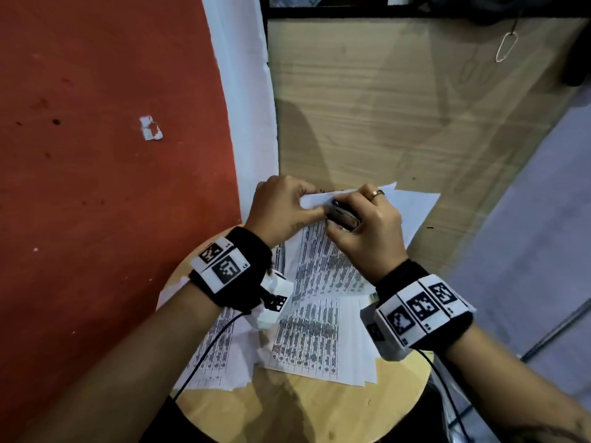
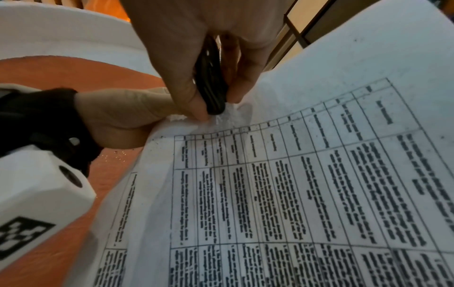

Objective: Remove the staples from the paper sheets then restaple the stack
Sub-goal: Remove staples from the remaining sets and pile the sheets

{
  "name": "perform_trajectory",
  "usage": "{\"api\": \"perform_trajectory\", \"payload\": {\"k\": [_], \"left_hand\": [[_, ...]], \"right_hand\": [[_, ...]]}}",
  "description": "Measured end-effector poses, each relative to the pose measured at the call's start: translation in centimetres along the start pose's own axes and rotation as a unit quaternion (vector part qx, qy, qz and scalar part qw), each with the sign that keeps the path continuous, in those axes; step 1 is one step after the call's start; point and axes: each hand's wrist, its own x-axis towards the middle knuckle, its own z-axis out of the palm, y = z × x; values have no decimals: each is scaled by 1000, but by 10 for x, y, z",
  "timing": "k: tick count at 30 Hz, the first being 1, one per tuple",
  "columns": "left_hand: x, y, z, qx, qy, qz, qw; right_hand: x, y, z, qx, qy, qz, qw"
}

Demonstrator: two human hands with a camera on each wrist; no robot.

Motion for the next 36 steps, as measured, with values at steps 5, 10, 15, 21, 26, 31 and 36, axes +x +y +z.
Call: {"api": "perform_trajectory", "payload": {"k": [5, 10, 15, 21, 26, 31, 36], "left_hand": [[0, 6, 2, 23, 6, -18, 1000], [-3, -16, -7, 18, 35, -63, 997], [-3, -23, -11, 11, -11, -77, 997], [3, -33, -19, -12, -97, -63, 993], [4, -31, -29, -64, -155, -32, 985], [3, -35, -27, -59, -165, -17, 984], [3, -11, -19, 233, -111, 49, 965]], "right_hand": [[1, 4, 1, -3, 15, 9, 1000], [-4, 27, -9, -81, 13, 39, 996], [-12, 33, -1, -110, -128, 91, 982], [8, 27, -9, -40, -237, 36, 970], [28, 24, -19, -9, -320, 59, 946], [33, 15, -23, -12, -345, 74, 936], [29, 6, -23, -31, -321, 71, 944]]}}
